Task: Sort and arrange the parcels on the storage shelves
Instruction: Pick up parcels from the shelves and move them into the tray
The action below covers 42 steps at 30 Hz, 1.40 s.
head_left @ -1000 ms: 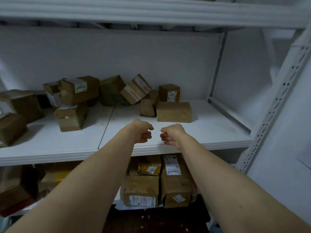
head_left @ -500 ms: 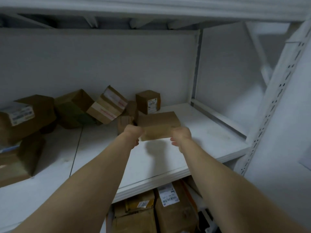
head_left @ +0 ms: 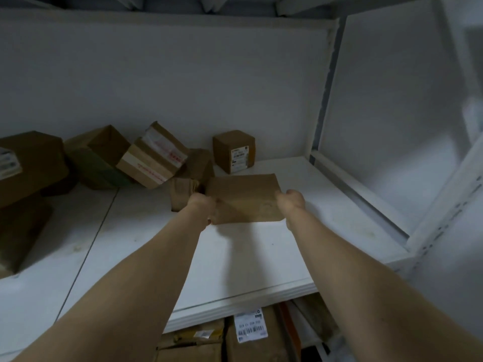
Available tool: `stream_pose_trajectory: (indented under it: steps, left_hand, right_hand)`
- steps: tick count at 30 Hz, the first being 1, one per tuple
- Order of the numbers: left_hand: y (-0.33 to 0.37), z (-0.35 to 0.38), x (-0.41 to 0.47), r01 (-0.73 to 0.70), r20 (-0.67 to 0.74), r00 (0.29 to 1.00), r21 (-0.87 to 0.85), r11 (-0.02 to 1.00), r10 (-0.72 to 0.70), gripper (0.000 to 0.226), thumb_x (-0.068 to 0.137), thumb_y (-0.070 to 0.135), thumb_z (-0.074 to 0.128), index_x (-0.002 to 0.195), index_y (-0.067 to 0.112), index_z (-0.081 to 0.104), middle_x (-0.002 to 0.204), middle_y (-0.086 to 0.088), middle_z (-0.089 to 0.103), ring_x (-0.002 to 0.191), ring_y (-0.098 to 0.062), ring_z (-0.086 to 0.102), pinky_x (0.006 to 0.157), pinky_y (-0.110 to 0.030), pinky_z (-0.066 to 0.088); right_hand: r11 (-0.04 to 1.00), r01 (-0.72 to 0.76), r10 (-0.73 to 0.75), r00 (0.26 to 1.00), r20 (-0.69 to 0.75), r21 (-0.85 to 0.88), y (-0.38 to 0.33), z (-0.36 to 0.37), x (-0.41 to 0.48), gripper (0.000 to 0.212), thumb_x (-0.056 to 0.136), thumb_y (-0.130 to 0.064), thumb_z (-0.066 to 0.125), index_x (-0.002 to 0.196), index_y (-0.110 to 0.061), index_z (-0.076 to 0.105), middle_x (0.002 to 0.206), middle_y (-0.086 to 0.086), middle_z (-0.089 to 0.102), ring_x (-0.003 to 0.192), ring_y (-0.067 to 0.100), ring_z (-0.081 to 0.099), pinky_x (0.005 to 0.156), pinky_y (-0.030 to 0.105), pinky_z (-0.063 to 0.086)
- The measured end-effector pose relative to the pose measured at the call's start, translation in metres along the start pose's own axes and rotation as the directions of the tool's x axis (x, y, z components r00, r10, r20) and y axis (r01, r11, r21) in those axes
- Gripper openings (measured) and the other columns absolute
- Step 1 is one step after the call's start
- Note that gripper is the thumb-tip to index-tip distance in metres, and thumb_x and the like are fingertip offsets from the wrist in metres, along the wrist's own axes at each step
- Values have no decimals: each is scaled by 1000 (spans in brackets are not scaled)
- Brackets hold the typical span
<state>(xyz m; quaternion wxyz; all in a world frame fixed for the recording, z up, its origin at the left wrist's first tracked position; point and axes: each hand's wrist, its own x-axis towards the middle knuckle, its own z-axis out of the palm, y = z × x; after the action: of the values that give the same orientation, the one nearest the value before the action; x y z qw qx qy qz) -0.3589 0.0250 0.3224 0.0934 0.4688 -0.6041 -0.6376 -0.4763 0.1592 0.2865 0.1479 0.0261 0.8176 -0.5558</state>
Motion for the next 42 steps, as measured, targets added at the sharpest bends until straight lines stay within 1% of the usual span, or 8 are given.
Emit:
stream_pose_trajectory:
  steps: [12, 17, 22, 27, 34, 37, 39, 42]
  left_hand:
    - [14, 2, -33, -142, 120, 980, -134, 981, 158, 38, 94, 29, 58, 125, 11, 44, 98, -3, 46, 88, -20, 45, 81, -34, 33]
    - [11, 1, -39, -172, 192, 962, -124, 977, 194, 61, 72, 31, 80, 121, 14, 50, 105, -8, 58, 99, -26, 58, 92, -39, 49]
    - [13, 0, -52, -336, 211, 912, -101, 936, 351, 69, 71, 14, 82, 128, 5, 44, 102, -6, 54, 83, -20, 55, 76, -31, 50]
    - [11, 2, -67, -506, 351, 818, 62, 861, 456, 81, 66, -1, 82, 137, 5, 43, 108, -5, 55, 93, -21, 57, 82, -31, 52]
    - [5, 4, -74, -722, 424, 681, 252, 644, 597, 75, 64, 5, 79, 127, 28, 45, 131, -7, 32, 123, -28, 37, 101, -39, 43]
    - [-4, 3, -74, -820, 500, 556, 462, 338, 664, 78, 68, -4, 71, 131, 30, 42, 146, -10, 14, 136, -35, 17, 109, -34, 29]
    - [-9, 4, -77, -847, 557, 476, 499, 184, 681, 78, 71, -6, 68, 133, 33, 39, 151, -8, 4, 141, -35, 7, 112, -38, 27]
    - [-12, 4, -78, -854, 595, 434, 512, 97, 677, 84, 74, -7, 63, 138, 36, 31, 154, -3, -5, 143, -36, 5, 112, -43, 32]
  right_hand:
    - [853, -186, 157, 983, 101, 487, 8, -30, -13, 55, 84, -45, 66, 128, -15, 54, 125, 11, 60, 105, 34, 61, 81, 50, 57]
    - [858, -161, 157, 986, 50, 488, 13, -42, -34, 54, 87, -43, 63, 131, -13, 53, 127, 12, 60, 108, 34, 60, 91, 47, 54]
    - [919, -136, 155, 988, -22, 370, 15, -55, -53, 60, 93, -44, 57, 137, -5, 45, 136, 13, 50, 115, 32, 51, 104, 43, 43]
    - [893, -127, 92, 991, 100, 432, 4, -63, -76, 60, 91, -46, 60, 134, -7, 48, 110, 21, 56, 93, 36, 62, 79, 42, 55]
    - [822, -166, 29, 968, 250, 545, -5, -70, -99, 56, 86, -54, 62, 118, -9, 51, 107, 23, 58, 87, 36, 64, 68, 42, 56]
    - [822, -199, 37, 954, 298, 534, -8, -73, -106, 50, 82, -55, 66, 92, -9, 50, 98, 16, 60, 92, 33, 63, 76, 43, 56]
    - [844, -218, 52, 943, 329, 491, -8, -72, -110, 53, 77, -54, 71, 99, -9, 54, 100, 16, 61, 90, 31, 64, 74, 43, 57]
    - [833, -238, 67, 939, 337, 498, -6, -68, -111, 41, 80, -40, 72, 102, -10, 55, 96, 17, 61, 85, 30, 63, 72, 40, 56]
